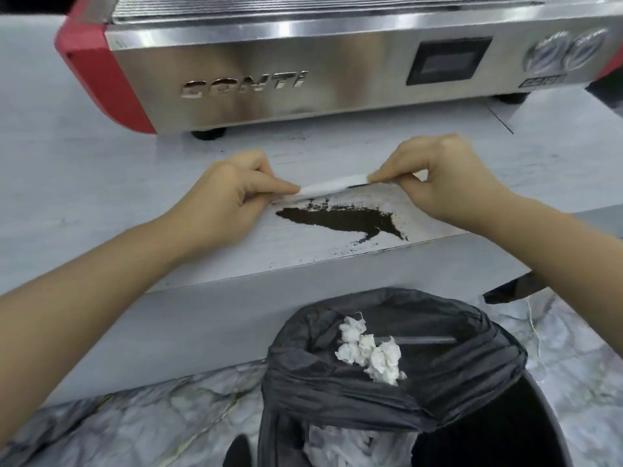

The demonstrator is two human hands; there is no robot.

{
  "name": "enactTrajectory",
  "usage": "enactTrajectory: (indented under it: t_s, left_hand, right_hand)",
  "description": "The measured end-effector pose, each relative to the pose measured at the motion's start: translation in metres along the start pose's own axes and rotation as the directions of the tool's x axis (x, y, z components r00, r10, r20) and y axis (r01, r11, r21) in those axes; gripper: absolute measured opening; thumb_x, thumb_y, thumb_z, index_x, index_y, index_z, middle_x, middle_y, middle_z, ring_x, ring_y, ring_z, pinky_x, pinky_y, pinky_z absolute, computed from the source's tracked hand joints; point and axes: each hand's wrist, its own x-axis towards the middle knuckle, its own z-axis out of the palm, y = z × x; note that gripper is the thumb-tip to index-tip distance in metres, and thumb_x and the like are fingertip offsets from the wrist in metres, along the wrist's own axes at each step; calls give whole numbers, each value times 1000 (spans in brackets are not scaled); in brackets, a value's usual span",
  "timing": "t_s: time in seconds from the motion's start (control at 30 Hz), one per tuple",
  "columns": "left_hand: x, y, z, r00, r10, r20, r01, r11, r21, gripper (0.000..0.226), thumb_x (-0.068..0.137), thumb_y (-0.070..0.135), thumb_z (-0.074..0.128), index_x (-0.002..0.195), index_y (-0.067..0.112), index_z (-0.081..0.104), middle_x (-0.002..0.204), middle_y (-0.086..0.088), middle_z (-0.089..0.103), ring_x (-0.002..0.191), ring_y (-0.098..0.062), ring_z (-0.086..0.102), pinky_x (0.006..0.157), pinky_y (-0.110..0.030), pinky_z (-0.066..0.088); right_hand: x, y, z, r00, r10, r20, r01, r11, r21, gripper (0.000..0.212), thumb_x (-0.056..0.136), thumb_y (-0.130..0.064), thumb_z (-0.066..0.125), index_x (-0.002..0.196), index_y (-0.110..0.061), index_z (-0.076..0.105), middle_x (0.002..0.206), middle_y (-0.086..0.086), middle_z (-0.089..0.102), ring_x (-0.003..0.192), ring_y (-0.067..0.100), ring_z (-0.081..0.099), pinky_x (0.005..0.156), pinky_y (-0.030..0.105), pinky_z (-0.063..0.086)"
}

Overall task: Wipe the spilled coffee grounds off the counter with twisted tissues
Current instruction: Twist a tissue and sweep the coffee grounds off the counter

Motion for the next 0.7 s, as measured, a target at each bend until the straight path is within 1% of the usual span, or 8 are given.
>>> enactTrajectory:
  t_s: [0.17,0.23,0.27,0.33,0.47,0.5,0.6,0.7]
  left_hand:
    - [12,-8,3,986,-118,-114,116,993,-16,26,93,7,65,110,23,76,82,4,53,79,-6,51,74,-34,48]
    - [15,-10,5,973,-165,-158,164,986,-18,26,92,10,67,110,27,76,85,0,54,80,-12,52,75,-43,49]
    - [16,-11,6,970,-174,-171,175,985,-14,26,92,11,67,110,27,76,86,-4,55,82,-15,53,75,-44,49]
    - [16,-9,6,973,-155,-172,159,987,7,23,93,10,66,110,23,76,88,-8,57,84,-17,54,76,-39,49]
    - [6,2,12,987,-84,-136,97,991,90,23,94,7,62,111,17,76,87,-7,54,78,-10,50,75,-12,41]
    - [3,5,14,988,-81,-134,94,991,93,24,94,6,61,111,16,75,87,-7,54,78,-11,51,75,-12,41]
    - [-6,18,20,987,-80,-137,94,990,101,27,94,2,60,112,15,75,85,-6,53,79,-15,51,75,-23,44]
    - [-19,36,27,991,-63,-120,75,993,94,29,93,0,58,112,15,75,84,-4,53,78,-17,52,73,-26,45]
  right_hand:
    - [32,22,12,997,-70,25,70,997,20,32,82,9,59,94,-13,79,89,5,76,83,22,69,75,32,53]
    - [37,30,16,996,-84,42,83,996,29,31,82,9,60,94,-13,79,90,6,76,84,22,69,76,28,53]
    - [38,32,17,995,-92,45,91,995,31,32,81,9,60,94,-13,79,90,6,76,85,22,69,76,25,51]
    - [37,36,19,992,-114,47,113,993,25,34,80,11,59,94,-13,79,90,6,75,86,23,68,77,22,47]
    - [26,40,20,985,-166,42,166,986,-8,36,79,12,59,95,-13,79,90,5,75,86,26,65,82,23,42]
    - [23,41,19,984,-171,47,172,985,-9,37,79,12,58,95,-14,79,89,5,75,86,26,65,82,23,41]
    - [12,41,12,980,-190,59,191,982,-4,36,78,10,57,94,-12,79,87,6,75,83,25,65,79,19,41]
    - [-9,35,6,974,-213,80,213,977,4,33,78,9,58,94,-12,79,85,5,75,82,25,64,76,20,43]
